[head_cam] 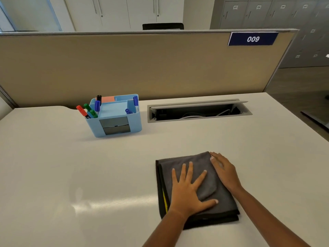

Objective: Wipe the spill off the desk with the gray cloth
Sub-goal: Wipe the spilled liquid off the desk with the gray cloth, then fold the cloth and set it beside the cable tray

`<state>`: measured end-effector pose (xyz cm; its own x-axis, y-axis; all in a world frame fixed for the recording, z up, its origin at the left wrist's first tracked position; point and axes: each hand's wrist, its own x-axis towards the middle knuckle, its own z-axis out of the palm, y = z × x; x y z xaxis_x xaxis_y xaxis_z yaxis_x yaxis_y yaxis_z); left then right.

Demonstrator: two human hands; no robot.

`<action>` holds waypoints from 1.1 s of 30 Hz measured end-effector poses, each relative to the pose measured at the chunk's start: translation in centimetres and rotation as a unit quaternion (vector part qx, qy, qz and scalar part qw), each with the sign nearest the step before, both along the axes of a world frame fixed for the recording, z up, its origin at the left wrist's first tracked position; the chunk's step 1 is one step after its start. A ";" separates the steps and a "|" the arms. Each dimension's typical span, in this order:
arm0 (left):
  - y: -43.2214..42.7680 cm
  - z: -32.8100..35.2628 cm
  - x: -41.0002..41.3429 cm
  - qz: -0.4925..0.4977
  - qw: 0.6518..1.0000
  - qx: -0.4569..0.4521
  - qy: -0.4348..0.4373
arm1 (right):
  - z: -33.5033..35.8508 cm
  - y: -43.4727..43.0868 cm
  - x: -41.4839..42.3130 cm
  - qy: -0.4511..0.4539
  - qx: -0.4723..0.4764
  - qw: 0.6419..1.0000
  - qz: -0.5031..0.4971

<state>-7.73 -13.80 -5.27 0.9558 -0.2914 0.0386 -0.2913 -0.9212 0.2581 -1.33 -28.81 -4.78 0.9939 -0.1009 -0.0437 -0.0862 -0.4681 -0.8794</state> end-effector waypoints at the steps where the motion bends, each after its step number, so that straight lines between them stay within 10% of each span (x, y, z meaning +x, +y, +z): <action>1: 0.3 -0.3 1.1 -0.011 1.000 -0.006 0.013 | 0.1 0.0 -0.1 0.004 -0.021 1.000 0.013; 11: 4.7 0.0 -0.8 0.090 0.988 -0.123 -0.019 | 0.3 -0.2 -3.1 -0.031 -0.166 0.986 -0.011; 19: 6.0 1.5 -0.5 0.275 0.946 -0.175 -0.006 | 0.6 -0.1 -5.8 0.033 -0.163 0.986 -0.008; 33: 7.2 3.7 6.0 0.294 0.941 -0.167 -0.014 | 1.4 0.0 -5.7 0.046 -0.113 0.992 -0.015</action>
